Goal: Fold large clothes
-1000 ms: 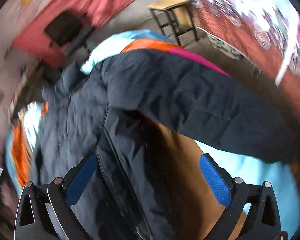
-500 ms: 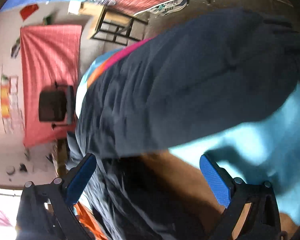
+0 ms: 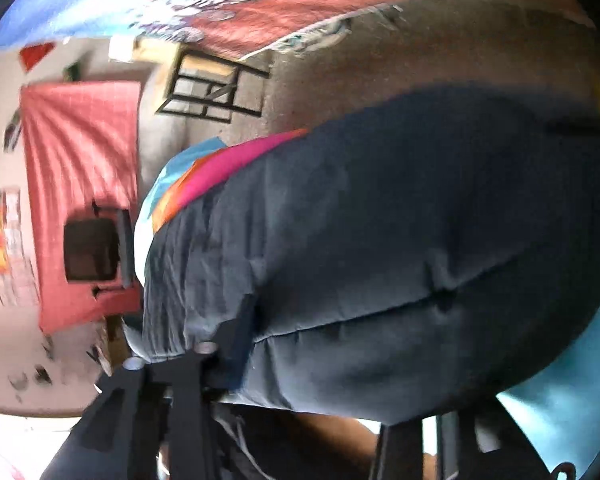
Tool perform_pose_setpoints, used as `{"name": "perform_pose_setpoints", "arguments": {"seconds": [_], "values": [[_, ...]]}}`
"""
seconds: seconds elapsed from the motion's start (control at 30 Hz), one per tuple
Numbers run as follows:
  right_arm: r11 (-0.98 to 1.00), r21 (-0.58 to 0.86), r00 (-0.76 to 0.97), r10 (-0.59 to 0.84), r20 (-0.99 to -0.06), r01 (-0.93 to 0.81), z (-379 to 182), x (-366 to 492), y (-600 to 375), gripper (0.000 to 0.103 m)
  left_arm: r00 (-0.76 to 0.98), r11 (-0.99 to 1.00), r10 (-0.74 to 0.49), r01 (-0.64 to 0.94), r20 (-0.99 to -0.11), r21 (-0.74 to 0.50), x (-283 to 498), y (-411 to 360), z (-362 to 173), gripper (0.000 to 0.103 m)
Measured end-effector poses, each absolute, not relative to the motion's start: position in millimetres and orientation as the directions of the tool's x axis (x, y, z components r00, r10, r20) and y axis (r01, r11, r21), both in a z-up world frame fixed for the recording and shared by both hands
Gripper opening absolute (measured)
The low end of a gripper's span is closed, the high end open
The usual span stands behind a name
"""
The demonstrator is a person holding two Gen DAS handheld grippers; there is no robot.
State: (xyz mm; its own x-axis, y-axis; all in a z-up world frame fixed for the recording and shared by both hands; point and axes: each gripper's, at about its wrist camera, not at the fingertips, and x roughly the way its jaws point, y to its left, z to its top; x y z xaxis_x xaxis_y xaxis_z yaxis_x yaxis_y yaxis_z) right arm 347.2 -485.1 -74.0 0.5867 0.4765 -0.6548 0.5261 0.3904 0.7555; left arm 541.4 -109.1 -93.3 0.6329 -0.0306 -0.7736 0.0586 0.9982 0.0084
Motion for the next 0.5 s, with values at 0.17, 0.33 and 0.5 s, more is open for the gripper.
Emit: {"name": "perform_pose_setpoints", "arguments": {"seconds": [0.17, 0.33, 0.5], "values": [[0.593, 0.695, 0.626, 0.374, -0.684, 0.406, -29, 359, -484, 0.013, 0.594, 0.996, -0.067, 0.083, -0.802, -0.022, 535, -99, -93, 0.102], [0.823, 0.516, 0.724, 0.203, -0.659, 0.239, 41, 361, -454, 0.012, 0.543, 0.987, -0.157, 0.121, -0.825, -0.108, 506, -69, -74, 0.102], [0.995, 0.103, 0.886, 0.063, -0.458, -0.018, 126, 360, -371, 0.012, 0.510, 0.983, -0.174, 0.137, -0.842, -0.120, 454, -21, -50, 0.102]]}}
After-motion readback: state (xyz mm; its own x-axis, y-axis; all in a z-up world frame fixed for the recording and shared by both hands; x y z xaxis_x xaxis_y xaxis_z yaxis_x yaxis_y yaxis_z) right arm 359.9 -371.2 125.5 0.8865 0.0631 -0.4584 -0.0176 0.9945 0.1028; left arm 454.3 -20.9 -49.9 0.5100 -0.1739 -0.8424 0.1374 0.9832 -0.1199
